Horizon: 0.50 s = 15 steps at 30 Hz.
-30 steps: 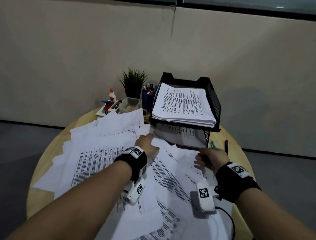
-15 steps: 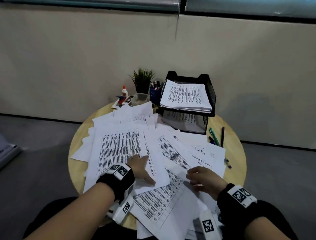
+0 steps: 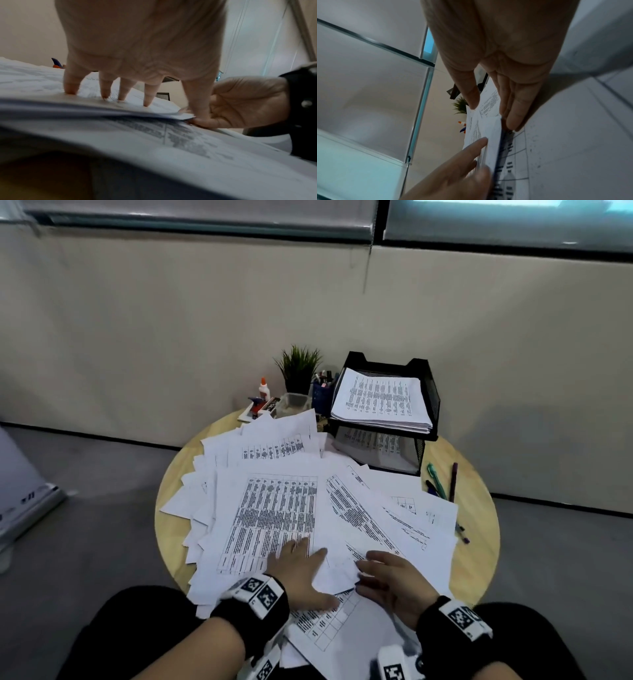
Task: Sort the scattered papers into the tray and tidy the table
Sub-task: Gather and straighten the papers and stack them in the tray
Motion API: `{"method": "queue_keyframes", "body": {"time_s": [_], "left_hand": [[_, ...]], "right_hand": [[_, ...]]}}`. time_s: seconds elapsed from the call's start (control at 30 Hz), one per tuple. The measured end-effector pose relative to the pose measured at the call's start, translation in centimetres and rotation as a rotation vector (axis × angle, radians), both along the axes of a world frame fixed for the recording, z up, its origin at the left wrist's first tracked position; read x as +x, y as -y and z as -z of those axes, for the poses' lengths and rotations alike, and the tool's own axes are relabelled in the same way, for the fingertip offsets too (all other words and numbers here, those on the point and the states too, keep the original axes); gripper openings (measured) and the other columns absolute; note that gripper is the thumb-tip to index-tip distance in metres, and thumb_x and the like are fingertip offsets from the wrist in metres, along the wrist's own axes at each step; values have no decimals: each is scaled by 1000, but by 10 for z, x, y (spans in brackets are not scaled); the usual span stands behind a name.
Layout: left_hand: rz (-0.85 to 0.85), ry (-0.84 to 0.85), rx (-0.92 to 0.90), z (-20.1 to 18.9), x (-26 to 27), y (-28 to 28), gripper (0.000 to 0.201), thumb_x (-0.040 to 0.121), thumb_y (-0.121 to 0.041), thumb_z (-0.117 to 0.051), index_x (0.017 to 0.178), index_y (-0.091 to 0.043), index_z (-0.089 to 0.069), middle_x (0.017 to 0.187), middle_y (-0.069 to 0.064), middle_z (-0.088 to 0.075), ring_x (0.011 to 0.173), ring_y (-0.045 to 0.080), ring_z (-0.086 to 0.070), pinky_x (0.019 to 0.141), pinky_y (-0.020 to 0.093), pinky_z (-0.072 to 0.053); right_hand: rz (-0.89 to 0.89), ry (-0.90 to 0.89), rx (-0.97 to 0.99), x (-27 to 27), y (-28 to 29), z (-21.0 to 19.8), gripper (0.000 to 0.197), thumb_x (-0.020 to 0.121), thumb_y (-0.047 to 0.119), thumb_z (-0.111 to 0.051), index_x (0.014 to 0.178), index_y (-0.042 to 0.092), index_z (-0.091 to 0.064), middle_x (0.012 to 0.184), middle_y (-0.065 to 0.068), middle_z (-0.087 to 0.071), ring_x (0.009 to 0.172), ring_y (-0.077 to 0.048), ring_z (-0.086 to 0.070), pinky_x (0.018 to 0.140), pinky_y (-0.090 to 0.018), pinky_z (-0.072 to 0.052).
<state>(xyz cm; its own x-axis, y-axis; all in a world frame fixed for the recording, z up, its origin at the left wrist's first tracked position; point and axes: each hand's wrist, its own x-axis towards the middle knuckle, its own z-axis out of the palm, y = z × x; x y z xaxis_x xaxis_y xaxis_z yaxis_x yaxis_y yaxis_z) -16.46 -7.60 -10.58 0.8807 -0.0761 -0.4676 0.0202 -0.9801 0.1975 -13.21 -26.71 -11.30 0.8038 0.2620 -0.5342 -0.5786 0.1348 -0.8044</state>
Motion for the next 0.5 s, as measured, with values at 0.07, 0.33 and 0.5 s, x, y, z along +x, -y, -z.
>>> {"method": "queue_keyframes", "body": {"time_s": [0.07, 0.33, 0.5], "left_hand": [[-8, 8, -100, -3, -1, 0, 90, 78, -76, -42, 150, -29, -13, 159, 5, -3, 146, 26, -3, 117, 50, -9], [-683, 343, -254, 7, 15, -66, 66, 87, -52, -53, 142, -21, -35, 152, 13, -28, 141, 29, -24, 114, 41, -24], [-763, 132, -165, 17, 9, -77, 70, 87, -57, -46, 142, -18, -28, 152, 17, -17, 140, 38, -16, 112, 51, -21]], "right_hand": [[9, -5, 21, 1, 2, 2, 38, 82, -6, -65, 118, -4, -53, 90, -18, -58, 75, -26, -61, 60, -31, -59], [-26, 23, 3, 2, -3, 7, 34, 78, -14, -62, 110, -4, -56, 81, -17, -59, 61, -21, -61, 57, -29, -56], [-49, 54, -90, 4, -9, 10, 28, 81, -10, -61, 109, -3, -60, 77, -13, -55, 59, -18, -55, 53, -26, -51]]}}
